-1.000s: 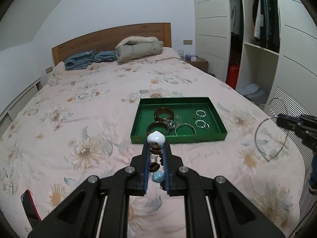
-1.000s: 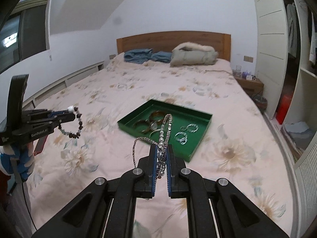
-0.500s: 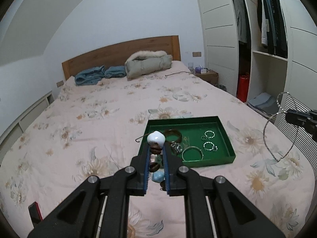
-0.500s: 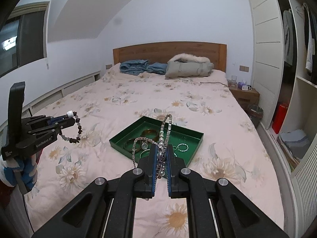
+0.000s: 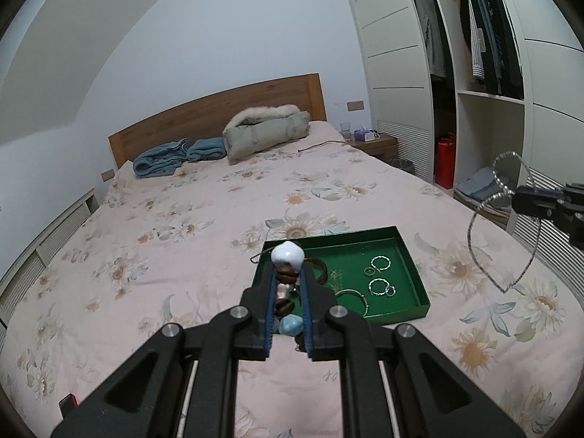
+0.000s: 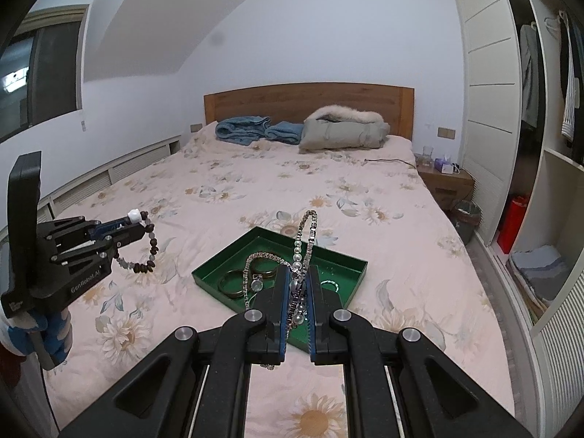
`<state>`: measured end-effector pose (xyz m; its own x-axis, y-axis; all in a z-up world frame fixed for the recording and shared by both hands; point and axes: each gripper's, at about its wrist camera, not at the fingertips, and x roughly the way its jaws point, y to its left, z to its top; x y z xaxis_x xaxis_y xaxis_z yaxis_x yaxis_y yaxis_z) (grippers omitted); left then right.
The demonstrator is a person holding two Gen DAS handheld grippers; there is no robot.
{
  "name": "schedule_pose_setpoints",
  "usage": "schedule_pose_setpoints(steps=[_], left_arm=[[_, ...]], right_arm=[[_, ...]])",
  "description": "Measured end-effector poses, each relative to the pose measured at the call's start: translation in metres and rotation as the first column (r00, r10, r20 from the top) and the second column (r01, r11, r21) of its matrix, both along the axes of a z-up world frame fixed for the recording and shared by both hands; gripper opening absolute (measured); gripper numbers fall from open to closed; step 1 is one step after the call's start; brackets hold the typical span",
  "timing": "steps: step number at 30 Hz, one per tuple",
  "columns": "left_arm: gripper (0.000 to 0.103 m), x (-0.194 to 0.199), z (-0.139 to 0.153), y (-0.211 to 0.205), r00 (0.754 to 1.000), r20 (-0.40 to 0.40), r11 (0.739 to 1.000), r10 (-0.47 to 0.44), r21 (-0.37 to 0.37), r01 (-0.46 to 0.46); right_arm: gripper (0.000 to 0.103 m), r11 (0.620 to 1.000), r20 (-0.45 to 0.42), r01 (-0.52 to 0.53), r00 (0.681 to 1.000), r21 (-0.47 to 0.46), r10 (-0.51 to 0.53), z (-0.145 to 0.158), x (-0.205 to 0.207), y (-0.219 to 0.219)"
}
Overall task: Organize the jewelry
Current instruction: 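Lift and carry the bracelet and necklace over the green tray with both tools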
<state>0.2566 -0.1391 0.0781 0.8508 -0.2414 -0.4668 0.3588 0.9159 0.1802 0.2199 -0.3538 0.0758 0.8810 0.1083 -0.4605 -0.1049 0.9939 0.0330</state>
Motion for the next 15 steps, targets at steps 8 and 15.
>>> schedule_pose_setpoints(steps=[8,15], left_arm=[[0.012,0.029,-0.003,-0.013,0.999,-0.033,1.000,0.005,0.002,-0.005],[0.012,0.092,0.005,-0.018,0.994,-0.109,0.999,0.029,-0.032,-0.032]], right_arm=[[0.009,0.999,0.010,0.021,1.000,-0.030,-0.021,0.016,0.030,-0.006],[0.008,0.998,0.041,0.060,0.997,-0.026,-0.059,0.031,0.076,-0.013]])
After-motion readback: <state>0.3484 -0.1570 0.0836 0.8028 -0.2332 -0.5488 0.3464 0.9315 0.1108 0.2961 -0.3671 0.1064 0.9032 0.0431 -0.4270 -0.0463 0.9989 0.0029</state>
